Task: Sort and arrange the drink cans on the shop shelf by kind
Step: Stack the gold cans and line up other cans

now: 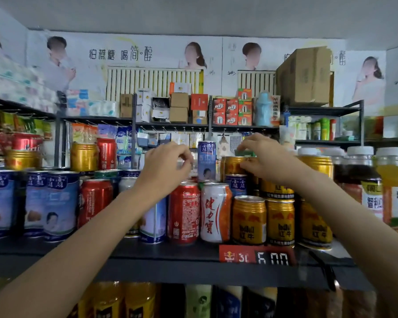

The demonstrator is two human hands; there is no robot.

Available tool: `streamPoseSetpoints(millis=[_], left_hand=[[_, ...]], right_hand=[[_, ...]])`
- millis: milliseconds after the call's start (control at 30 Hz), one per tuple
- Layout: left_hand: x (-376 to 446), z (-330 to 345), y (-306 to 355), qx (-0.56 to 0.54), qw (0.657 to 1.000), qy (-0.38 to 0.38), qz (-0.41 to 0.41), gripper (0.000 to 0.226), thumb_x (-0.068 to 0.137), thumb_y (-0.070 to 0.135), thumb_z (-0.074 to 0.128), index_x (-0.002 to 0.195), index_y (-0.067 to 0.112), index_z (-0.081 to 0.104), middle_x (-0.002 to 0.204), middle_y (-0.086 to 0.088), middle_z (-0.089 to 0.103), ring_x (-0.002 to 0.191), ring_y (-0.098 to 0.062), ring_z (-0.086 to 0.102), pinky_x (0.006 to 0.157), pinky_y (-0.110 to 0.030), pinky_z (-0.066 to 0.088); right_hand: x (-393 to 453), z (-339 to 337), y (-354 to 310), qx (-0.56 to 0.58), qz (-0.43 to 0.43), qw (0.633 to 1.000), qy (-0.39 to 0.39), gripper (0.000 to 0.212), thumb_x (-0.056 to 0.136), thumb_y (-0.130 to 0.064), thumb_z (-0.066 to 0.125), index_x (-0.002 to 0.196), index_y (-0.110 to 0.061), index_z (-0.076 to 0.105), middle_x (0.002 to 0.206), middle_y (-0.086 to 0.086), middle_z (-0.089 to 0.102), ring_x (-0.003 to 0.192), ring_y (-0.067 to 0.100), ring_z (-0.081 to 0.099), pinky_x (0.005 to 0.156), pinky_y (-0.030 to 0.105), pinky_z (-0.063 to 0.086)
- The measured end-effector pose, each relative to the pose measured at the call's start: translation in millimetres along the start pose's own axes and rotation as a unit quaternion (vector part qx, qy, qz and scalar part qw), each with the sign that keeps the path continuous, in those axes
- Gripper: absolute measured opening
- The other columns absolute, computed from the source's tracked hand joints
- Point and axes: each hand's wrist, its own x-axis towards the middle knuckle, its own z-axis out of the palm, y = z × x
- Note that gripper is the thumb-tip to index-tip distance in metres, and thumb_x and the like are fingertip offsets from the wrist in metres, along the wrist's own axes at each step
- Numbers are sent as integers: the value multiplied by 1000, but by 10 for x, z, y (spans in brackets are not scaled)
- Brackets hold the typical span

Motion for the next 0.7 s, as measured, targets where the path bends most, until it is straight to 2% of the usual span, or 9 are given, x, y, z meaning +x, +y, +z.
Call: streamPoseSetpoints(millis=[100,233,300,367,433,533,600,700], left_hand=[[35,-110,-190,44,998,-48,-15,7,87,22,56,88,22,64,98,5,60,98,-15,55,95,-40,40],[-12,-132,-371,14,993,-114,-12,8,88,24,57,89,20,64,96,7,59,94,-10,54,81,-27,42],[-44,-127,-427,-1,991,-134,-3,10,90,22,57,93,16,64,98,6,60,93,-8,54,79,-22,41],[-67,-125,-482,-29,989,-143,-4,11,90,21,56,94,15,64,95,9,59,91,-5,53,81,-21,41],[-73,-143,-547,-71,989,-130,-19,8,90,21,56,93,18,63,91,14,57,89,-2,53,78,-16,41],[-54,-197,-632,-115,989,-85,-34,9,90,17,55,92,21,62,87,17,58,84,3,53,69,-3,35],[-26,-253,-659,-146,987,-58,-38,9,90,15,56,91,22,61,86,17,59,83,5,54,69,-3,36],[-4,-352,-666,-218,973,-54,-52,10,88,20,59,98,20,60,96,16,59,87,9,53,68,-3,37]], right_hand=[[209,105,-99,-37,20,996,-81,29,91,-18,55,119,-12,57,124,10,50,112,24,51,90,29,39],[435,341,-173,-76,85,980,-161,24,89,-28,56,100,-6,55,101,8,55,92,24,57,75,31,46],[498,476,-195,-107,117,967,-201,25,90,-26,54,103,-5,56,104,9,58,94,26,58,77,33,48],[545,593,-194,-123,136,962,-204,24,91,-19,52,108,-4,59,110,11,61,99,26,59,80,33,49],[579,638,-191,-109,155,963,-190,21,89,-15,54,106,-4,59,108,11,61,98,26,59,76,31,49],[614,559,-215,-67,181,970,-148,17,84,-18,64,91,-8,53,93,7,55,86,22,55,65,27,47],[687,404,-276,-82,177,979,-60,19,83,-20,64,86,-11,47,90,7,53,83,23,54,67,29,46],[840,81,-496,-70,119,987,83,22,82,-25,64,85,-13,46,94,10,53,94,30,53,77,36,47]])
